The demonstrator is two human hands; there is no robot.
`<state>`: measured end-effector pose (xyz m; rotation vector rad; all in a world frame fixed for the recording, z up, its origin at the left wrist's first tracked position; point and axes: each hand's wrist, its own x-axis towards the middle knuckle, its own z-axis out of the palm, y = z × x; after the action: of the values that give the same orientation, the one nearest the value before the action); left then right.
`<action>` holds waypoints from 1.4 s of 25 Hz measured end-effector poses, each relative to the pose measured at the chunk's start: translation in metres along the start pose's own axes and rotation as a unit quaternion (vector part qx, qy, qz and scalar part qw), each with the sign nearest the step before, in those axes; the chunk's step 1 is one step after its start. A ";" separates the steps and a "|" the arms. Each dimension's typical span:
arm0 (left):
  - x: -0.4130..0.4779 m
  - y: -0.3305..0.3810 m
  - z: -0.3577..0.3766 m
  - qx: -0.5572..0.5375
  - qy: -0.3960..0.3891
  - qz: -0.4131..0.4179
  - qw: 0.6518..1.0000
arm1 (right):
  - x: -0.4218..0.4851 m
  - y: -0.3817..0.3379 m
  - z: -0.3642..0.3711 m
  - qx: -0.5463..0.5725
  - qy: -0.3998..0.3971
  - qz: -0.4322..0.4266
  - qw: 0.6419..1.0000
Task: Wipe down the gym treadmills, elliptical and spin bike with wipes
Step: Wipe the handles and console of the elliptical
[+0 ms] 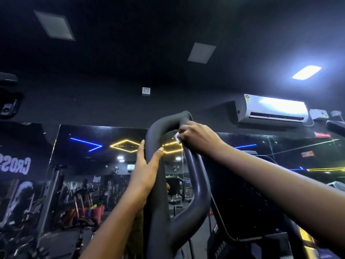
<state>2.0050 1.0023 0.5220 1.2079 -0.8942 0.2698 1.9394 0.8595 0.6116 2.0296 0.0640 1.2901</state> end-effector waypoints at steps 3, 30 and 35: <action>0.005 -0.003 -0.001 0.014 0.010 0.002 1.000 | -0.030 -0.011 0.001 0.031 0.100 -0.002 0.995; 0.008 -0.007 -0.002 0.015 0.018 0.019 1.000 | -0.120 -0.058 0.036 0.568 0.263 0.316 0.713; 0.011 -0.009 -0.002 0.026 0.025 0.008 0.999 | -0.152 -0.080 0.019 0.466 0.274 0.286 0.791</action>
<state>2.0183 0.9981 0.5238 1.2371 -0.8584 0.3373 1.9048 0.8471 0.4426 2.4508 0.4695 2.6099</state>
